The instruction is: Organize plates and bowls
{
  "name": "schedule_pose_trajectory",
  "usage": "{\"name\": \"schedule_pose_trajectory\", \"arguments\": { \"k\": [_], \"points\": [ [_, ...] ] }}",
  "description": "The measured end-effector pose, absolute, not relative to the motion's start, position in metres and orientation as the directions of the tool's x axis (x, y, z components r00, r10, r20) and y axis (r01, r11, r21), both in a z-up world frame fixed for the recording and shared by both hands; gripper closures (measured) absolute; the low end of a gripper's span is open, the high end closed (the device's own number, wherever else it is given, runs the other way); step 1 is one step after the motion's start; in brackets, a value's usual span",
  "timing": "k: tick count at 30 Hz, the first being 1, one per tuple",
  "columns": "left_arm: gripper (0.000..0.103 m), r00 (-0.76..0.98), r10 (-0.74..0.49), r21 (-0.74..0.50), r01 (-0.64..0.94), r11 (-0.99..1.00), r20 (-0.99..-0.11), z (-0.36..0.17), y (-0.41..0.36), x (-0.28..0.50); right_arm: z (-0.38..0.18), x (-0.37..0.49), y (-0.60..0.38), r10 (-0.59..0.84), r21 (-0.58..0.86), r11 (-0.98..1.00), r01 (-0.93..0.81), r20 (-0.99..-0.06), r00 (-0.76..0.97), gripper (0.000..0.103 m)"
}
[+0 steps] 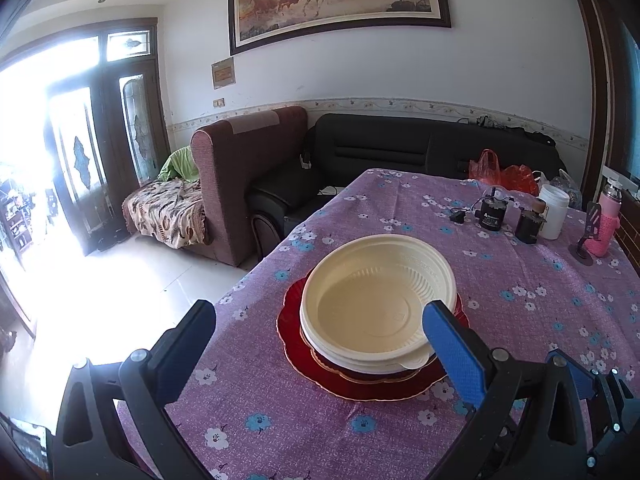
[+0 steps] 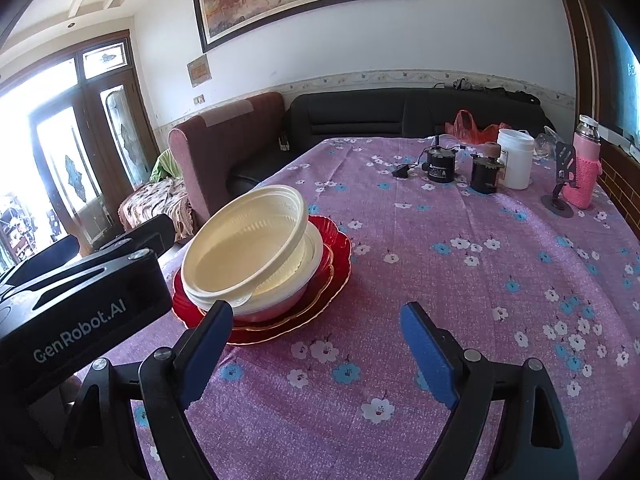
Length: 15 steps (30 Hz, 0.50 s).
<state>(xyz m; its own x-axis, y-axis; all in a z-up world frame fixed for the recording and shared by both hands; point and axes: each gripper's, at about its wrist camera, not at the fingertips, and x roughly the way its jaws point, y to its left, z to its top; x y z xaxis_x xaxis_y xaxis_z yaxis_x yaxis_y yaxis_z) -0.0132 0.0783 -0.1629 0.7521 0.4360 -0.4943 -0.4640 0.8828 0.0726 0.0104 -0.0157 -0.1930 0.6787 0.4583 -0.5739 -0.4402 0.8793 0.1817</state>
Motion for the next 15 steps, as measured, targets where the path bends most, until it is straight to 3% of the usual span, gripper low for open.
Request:
{"name": "schedule_pose_trajectory", "arguments": {
  "k": [15],
  "points": [
    [0.0,0.761,0.39,0.026,-0.442,0.897,-0.518,-0.175,0.088,-0.008,-0.208,0.018,0.002,0.434,0.15,0.883,-0.444,-0.618,0.655,0.013]
  ]
}}
